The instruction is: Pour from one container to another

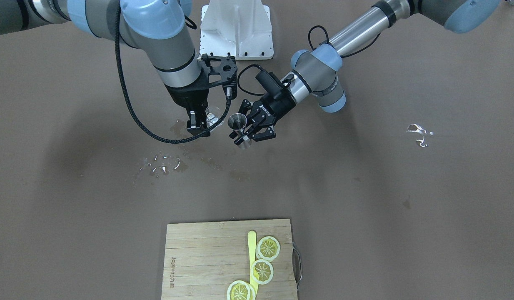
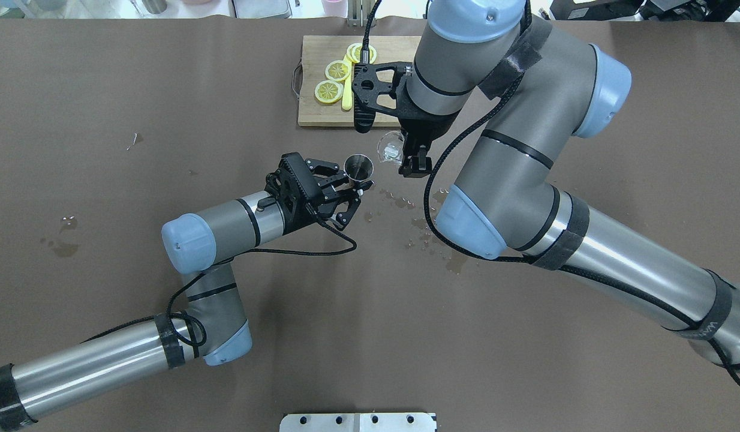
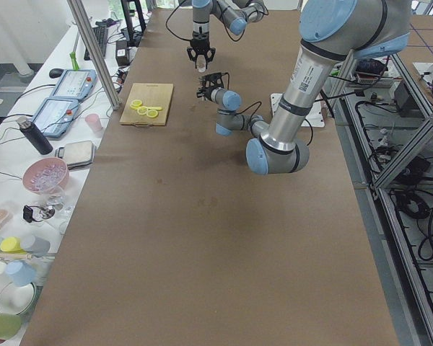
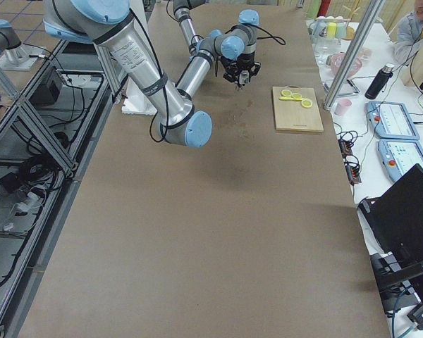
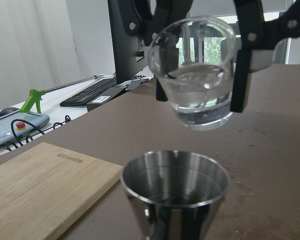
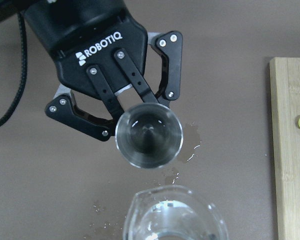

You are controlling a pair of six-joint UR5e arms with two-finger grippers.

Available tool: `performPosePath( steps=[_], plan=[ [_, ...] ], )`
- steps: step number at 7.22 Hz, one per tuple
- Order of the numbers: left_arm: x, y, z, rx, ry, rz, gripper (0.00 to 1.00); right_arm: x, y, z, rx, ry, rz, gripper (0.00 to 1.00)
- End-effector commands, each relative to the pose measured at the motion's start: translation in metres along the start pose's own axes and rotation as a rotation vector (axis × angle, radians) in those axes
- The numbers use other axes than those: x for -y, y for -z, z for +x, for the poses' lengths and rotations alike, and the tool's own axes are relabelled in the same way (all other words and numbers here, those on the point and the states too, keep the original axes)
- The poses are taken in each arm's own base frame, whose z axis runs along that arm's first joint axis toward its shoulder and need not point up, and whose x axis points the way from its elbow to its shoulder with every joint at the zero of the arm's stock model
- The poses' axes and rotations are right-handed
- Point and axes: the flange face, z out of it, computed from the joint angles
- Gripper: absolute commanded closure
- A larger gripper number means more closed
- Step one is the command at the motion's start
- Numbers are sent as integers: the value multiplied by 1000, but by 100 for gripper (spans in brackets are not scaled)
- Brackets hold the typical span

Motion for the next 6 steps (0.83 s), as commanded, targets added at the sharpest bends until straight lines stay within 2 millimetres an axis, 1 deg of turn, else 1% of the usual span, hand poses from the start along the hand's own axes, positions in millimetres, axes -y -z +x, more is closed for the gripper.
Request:
performPosePath(
  steps=[1,3,6],
  plan=[
    [0,0,0,1,0,0,100,6,3,2,1,-9,-17,100],
    [0,0,0,1,0,0,100,5,1,2,12,-20,-38,100],
    [0,0,1,-1,0,0,100,13,-3,-6,14,-25,-89,100]
  ],
)
